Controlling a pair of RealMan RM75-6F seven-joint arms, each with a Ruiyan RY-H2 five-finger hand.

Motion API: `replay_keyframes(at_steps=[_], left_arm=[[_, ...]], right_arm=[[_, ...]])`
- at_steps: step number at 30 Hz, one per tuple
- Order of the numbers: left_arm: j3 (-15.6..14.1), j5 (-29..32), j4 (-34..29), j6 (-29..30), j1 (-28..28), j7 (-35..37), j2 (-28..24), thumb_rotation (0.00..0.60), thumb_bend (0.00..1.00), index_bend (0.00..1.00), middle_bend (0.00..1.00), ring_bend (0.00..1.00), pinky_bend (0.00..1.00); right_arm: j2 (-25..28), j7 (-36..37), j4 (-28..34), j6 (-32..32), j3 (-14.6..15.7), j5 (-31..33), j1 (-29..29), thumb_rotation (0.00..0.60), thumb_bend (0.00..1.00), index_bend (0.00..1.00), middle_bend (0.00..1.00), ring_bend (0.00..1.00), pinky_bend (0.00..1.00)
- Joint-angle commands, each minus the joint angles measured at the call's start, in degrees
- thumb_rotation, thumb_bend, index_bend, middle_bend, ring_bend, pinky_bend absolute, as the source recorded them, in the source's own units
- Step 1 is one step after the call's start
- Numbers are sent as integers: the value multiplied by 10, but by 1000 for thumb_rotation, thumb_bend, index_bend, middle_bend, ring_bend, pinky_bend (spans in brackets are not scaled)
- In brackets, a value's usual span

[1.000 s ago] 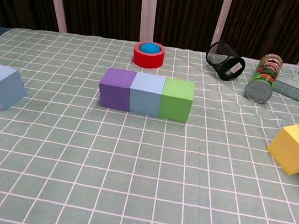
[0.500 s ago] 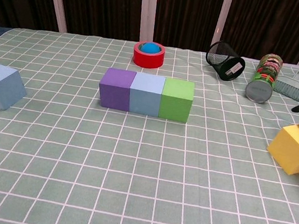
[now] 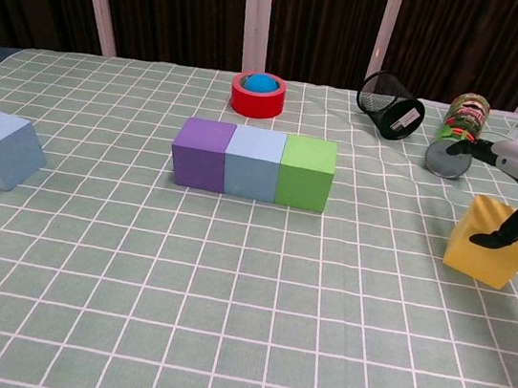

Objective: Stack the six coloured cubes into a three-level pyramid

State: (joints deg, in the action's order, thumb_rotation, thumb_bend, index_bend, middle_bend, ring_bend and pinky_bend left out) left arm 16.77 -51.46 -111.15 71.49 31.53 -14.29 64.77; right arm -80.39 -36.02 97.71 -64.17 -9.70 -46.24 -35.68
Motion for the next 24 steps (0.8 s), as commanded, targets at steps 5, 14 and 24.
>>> replay_keyframes(at_steps=[5, 14, 24], left_arm=[[-3, 0, 1, -5, 1, -1, 1, 600, 99, 0, 21, 0, 0], [-3, -1, -2, -4, 1, 0, 1, 600, 99, 0, 21, 0, 0], [-4, 1, -4, -7, 2, 1, 2, 600, 100, 0, 23, 0, 0]], right_arm=[[21, 14, 48, 2, -12, 91, 10, 600, 266, 0, 41, 7, 0], [18, 19, 49, -22, -13, 110, 10, 600, 266, 0, 190, 81, 0], [-2, 31, 36, -44, -18, 125, 12, 600, 266, 0, 319, 193, 0]])
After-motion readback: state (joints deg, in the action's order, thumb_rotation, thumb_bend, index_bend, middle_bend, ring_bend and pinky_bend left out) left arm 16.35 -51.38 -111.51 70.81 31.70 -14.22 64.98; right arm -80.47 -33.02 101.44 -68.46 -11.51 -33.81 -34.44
